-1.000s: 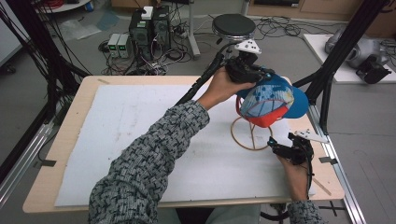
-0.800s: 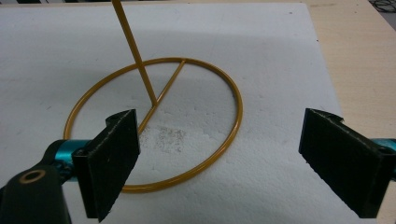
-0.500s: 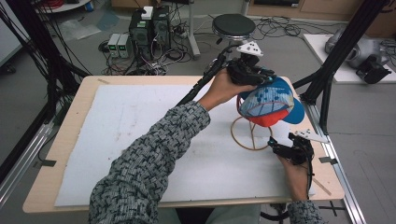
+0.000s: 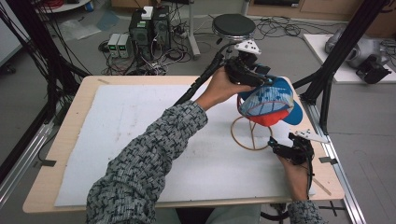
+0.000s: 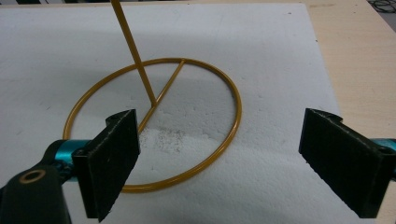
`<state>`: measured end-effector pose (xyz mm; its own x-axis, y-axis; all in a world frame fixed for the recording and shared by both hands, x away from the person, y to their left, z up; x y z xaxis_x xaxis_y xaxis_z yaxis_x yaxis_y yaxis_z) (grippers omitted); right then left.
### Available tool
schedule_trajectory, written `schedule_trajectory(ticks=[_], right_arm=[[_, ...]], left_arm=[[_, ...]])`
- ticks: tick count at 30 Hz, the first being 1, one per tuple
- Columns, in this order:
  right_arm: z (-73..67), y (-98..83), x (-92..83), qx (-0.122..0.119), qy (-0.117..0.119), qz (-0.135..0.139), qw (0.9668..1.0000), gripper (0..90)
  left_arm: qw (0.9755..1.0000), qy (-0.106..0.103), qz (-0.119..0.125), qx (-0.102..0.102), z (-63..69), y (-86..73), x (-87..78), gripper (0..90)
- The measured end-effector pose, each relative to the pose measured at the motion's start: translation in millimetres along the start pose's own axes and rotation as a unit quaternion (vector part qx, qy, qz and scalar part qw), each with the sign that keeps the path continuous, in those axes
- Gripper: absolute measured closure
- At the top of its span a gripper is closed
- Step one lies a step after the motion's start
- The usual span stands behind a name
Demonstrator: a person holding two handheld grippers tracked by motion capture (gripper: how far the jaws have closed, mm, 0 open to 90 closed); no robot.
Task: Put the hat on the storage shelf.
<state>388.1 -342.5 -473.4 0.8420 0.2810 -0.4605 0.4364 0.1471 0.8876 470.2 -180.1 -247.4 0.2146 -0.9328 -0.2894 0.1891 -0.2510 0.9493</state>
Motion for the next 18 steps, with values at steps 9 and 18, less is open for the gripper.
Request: schedule_trajectory(ticks=[9, 18], right_arm=[[-1.6, 0.8, -0.7, 0.001, 0.001, 0.004, 1.0000, 11.5], [-3.1, 1.9, -1.6, -0.002, 0.001, 0.007, 1.0000, 11.5]], left_arm=[[0.9994, 0.030, -0.001, 0.013, -8.3, 2.2, -31.8, 45.4], [0.9971, 0.070, -0.020, 0.021, -24.0, -2.0, -69.1, 41.8]])
Point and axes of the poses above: each handheld gripper's, and its own axes: x roughly forward along the jaws, y roughly out of its top, z roughly to its right, the point moved 8 cm from there along x, roughly forward along the jaws, and after that the axes turned 7 degrees about -x, right-handed, at the moved point
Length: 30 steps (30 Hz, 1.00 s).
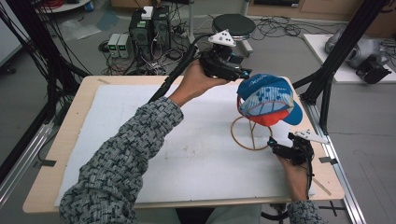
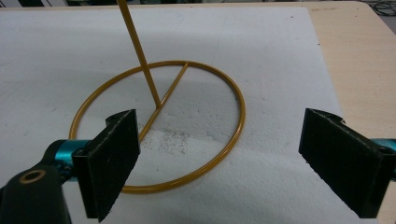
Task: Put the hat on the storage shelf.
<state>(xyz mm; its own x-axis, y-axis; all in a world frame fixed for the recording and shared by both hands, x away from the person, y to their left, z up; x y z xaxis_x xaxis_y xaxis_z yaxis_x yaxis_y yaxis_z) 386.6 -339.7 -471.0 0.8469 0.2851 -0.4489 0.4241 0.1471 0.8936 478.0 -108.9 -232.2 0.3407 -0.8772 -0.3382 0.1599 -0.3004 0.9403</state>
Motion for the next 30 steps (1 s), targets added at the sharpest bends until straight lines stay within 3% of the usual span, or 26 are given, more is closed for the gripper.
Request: schedule_trajectory(ticks=[14, 17, 19, 21, 30], right_arm=[[0.0, -0.5, -1.0, 0.002, 0.000, -0.003, 1.0000, 11.5], [0.0, -0.2, -0.8, 0.000, 0.000, -0.001, 1.0000, 11.5], [-0.2, -0.3, -0.7, -0.001, 0.000, -0.002, 1.0000, 11.5], [-0.7, 0.0, -0.8, 0.000, 0.000, -0.002, 1.0000, 11.5], [-1.9, 0.5, -0.4, -0.001, 0.000, -0.001, 1.0000, 11.5]], left_arm=[[0.9981, 0.054, -0.025, 0.013, -21.6, -5.7, -51.2, 41.4], [0.9977, 0.067, 0.005, 0.007, -26.0, -8.2, -65.3, 41.7], [0.9971, 0.076, -0.011, 0.002, -31.1, -15.4, -74.6, 40.9], [0.9964, 0.084, 0.004, 0.004, -33.8, -20.5, -83.7, 40.7], [0.9915, 0.130, 0.006, -0.011, -46.7, -64.6, -135.6, 39.1]])
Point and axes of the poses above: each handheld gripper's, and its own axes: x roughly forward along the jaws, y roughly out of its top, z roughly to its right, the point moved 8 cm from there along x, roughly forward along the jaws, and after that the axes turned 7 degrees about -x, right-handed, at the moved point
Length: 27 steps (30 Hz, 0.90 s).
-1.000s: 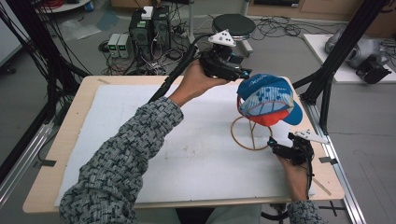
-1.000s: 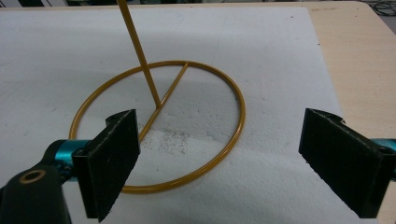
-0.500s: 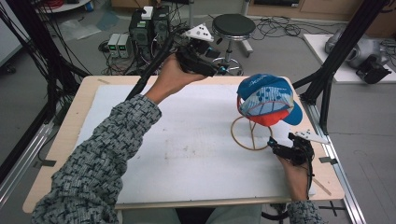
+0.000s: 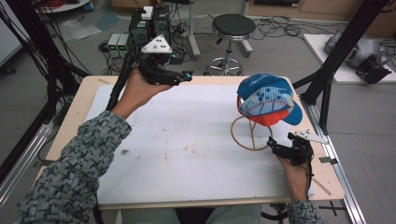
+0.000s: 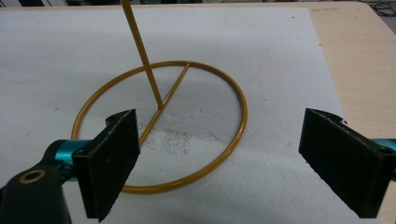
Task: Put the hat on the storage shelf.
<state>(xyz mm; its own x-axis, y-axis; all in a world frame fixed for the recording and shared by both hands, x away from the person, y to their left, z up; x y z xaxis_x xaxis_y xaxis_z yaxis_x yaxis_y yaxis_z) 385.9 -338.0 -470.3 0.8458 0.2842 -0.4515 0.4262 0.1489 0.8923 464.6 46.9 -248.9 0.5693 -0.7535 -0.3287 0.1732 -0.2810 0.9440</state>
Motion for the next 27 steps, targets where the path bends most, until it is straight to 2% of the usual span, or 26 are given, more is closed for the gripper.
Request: schedule_trajectory(ticks=[5, 10, 18, 27], right_arm=[[-0.5, -0.1, -0.4, 0.002, -0.001, -0.001, 1.0000, 11.5], [-1.0, -0.1, -1.0, 0.000, -0.001, 0.000, 1.0000, 11.5], [-1.3, -0.7, -3.3, 0.002, 0.000, 0.000, 1.0000, 11.5], [1.2, -2.7, -7.8, 0.006, -0.006, 0.001, 1.0000, 11.5]], left_arm=[[0.9994, 0.035, 0.006, 0.002, -10.7, -22.2, -27.6, 38.3], [0.9976, 0.064, 0.026, -0.005, -14.3, -45.1, -46.0, 35.6], [0.9924, 0.112, 0.049, -0.016, -17.9, -82.1, -76.6, 34.1], [0.9853, 0.148, 0.067, -0.053, -25.7, -120.5, -103.1, 31.1]])
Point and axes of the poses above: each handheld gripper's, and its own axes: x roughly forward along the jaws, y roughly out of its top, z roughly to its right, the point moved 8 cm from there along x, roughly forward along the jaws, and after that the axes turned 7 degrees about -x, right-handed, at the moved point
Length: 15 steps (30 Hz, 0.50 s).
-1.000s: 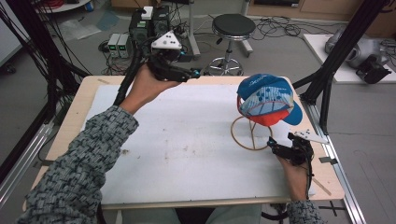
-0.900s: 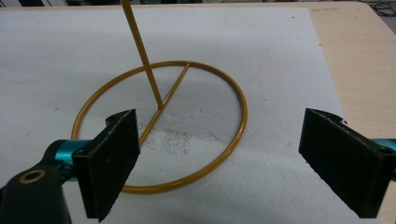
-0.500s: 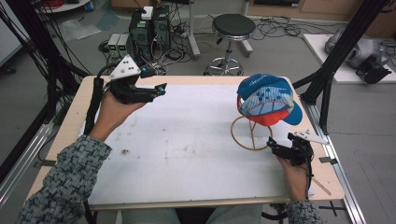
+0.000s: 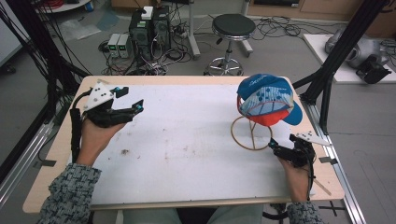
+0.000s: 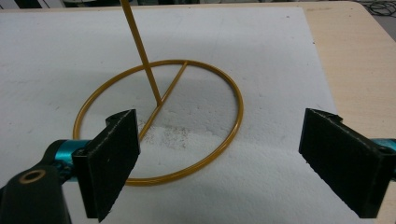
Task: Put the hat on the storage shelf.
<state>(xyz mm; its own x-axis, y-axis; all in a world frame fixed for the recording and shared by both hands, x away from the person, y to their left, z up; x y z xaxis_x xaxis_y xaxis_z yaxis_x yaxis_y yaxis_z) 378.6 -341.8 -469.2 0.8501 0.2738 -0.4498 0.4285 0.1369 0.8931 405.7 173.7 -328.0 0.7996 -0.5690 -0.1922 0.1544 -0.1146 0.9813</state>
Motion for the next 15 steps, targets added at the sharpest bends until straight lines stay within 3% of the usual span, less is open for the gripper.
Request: schedule_trajectory(ticks=[10, 15], right_arm=[[-1.5, 1.0, -1.1, 0.001, -0.001, 0.004, 1.0000, 11.5], [-2.8, 2.2, -0.3, 0.003, 0.000, 0.005, 1.0000, 11.5]], left_arm=[[0.9981, 0.040, 0.010, -0.046, -20.4, -42.6, -22.9, 27.2], [0.9963, 0.065, 0.013, -0.055, -26.2, -56.1, -30.3, 21.2]])
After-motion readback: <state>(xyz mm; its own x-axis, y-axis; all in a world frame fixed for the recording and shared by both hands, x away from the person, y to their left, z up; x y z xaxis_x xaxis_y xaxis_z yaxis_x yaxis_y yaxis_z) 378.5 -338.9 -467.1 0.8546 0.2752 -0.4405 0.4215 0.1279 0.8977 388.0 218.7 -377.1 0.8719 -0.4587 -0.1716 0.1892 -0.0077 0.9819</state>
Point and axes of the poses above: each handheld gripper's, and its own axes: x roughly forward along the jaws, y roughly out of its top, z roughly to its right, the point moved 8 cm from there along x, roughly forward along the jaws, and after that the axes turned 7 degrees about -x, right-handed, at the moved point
